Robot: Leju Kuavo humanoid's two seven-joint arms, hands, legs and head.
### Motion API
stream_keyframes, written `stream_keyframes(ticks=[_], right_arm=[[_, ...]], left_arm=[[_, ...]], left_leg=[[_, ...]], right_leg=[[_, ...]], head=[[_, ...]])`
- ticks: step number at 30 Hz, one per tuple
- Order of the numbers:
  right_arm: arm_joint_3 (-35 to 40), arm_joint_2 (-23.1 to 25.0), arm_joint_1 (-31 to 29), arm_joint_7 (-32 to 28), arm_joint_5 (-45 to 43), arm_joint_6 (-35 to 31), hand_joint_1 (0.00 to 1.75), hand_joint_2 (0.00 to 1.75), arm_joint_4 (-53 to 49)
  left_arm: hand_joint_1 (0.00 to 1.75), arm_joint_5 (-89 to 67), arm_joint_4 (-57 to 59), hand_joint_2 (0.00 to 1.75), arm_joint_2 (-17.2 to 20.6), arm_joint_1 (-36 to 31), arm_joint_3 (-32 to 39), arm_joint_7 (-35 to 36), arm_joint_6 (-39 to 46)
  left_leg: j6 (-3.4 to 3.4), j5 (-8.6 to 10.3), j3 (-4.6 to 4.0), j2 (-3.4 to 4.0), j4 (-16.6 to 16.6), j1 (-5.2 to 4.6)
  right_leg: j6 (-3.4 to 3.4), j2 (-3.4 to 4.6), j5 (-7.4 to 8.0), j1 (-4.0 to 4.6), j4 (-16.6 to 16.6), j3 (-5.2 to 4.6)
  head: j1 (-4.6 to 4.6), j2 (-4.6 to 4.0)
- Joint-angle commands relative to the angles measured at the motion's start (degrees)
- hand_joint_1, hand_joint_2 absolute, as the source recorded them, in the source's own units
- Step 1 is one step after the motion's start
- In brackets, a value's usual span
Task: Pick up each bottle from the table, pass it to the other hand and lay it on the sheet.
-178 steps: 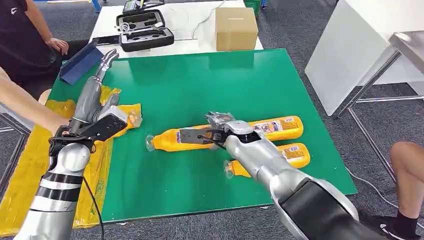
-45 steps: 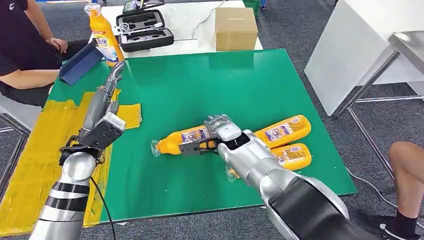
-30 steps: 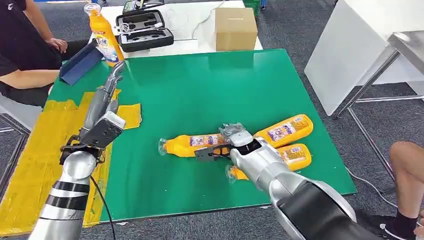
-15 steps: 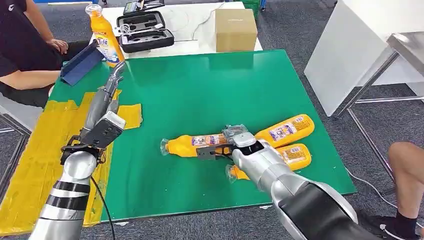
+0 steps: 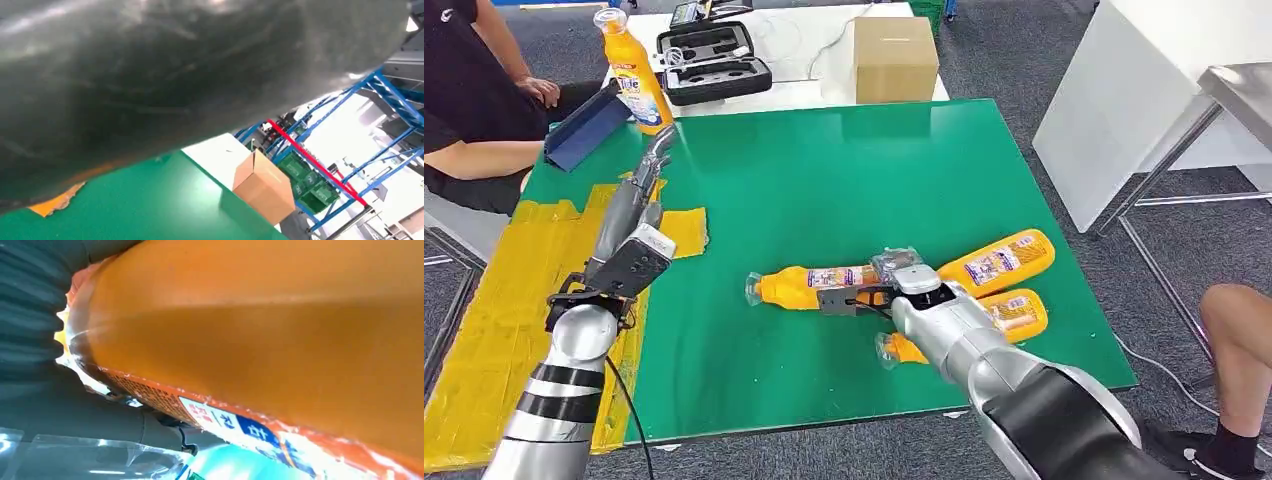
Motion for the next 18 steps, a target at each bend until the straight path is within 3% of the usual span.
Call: stream_keyframes(ticks=[1,10,13,14,15,18], right_arm=[[-3.6,-0.1,-1.1,-0.6,-1.6,-1.3,1.75,1.75,1.5],[-4.9,0.1,-1.5,-1.0,-2.7,-2.7,1.75,1.75,1.0],[-8.3,0.3,-3.3,-3.3,-5.6,-9.5,1.75,1.75,-2.1],[-10.1,0.3,-3.1,-6.8,-7.5,-16.3,1.75,1.75,-7.9],[-9.8,-2.2,5.1,-6.6,-11.6,-17.2,1.75,1.75,-34.8],[-9.1,-2.8,6.0,-6.0,-12.0,-17.0,1.75,1.75,-35.5]], left_arm=[[0.00,4.2,3.5,0.00,-0.2,-1.0,0.7,1.0,-3.8],[0.00,6.7,3.9,0.00,0.2,-1.0,1.1,1.5,-6.0],[0.00,15.5,3.6,0.00,0.4,1.3,4.0,2.7,-10.8],[0.00,21.4,1.6,0.00,0.3,5.0,6.5,4.0,-13.1],[0.00,28.0,-3.7,1.75,-0.5,14.4,10.0,4.2,-15.6],[0.00,28.0,-3.6,1.75,-0.6,13.8,9.5,4.4,-15.9]], left_leg=[[-0.06,-0.04,0.14,-0.06,0.0,0.04],[-0.05,-0.02,0.10,-0.05,0.0,0.03],[-0.06,-0.04,0.13,-0.05,0.0,0.05],[-0.05,-0.03,0.10,-0.03,0.0,0.03],[-0.03,0.00,0.04,-0.01,0.0,0.00],[-0.06,-0.20,0.18,0.46,-0.1,-0.04]], right_leg=[[-0.10,-0.14,-0.05,0.05,0.0,0.16],[-0.08,-0.12,-0.04,0.04,0.0,0.12],[-0.10,-0.14,-0.05,0.07,0.0,0.16],[-0.09,-0.11,-0.04,0.05,0.0,0.12],[-0.05,-0.06,-0.01,0.01,0.0,0.04],[-0.08,0.38,-0.05,-0.01,0.0,0.06]], head=[[0.00,0.00],[0.00,0.00],[0.00,0.00],[0.00,0.00],[0.00,0.00],[0.02,0.00]])
